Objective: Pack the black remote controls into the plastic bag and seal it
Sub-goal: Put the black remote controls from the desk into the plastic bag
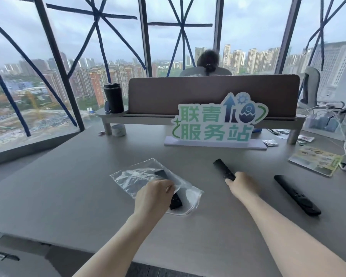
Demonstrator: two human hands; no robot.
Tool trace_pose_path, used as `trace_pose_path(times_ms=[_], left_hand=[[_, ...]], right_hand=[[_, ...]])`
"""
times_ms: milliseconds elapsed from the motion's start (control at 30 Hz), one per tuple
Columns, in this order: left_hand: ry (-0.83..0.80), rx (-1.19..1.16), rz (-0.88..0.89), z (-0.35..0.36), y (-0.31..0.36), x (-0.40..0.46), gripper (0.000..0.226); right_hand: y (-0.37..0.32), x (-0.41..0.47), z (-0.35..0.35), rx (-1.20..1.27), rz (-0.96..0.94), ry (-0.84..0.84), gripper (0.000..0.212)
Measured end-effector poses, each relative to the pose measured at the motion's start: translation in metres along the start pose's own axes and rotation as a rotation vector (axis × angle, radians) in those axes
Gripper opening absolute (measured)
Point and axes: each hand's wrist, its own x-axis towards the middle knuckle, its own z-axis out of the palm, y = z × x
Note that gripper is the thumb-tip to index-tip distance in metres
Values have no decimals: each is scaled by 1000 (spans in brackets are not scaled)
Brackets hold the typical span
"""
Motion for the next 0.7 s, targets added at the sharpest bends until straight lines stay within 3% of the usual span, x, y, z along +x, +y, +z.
trace_pose_path(times_ms=[67,200,267,467,567,700], left_hand=[[-29,-10,-25,3,4,2,35],[-42,-143,-39,10,33,12,29],[-16,-222,2,10,54,20,33],[19,-377,164,5,120,37,32],[16,-374,236,11,139,31,27],[-18,-357,249,20,140,19,26]], right_hand=[[-2,-7,-10,162,5,-112,25],[14,-48,-57,811,145,-322,30],[31,-75,-89,962,138,-404,33],[56,-129,-141,873,120,-539,34],[42,-133,-127,819,79,-573,29],[27,-133,-95,991,60,-516,24]])
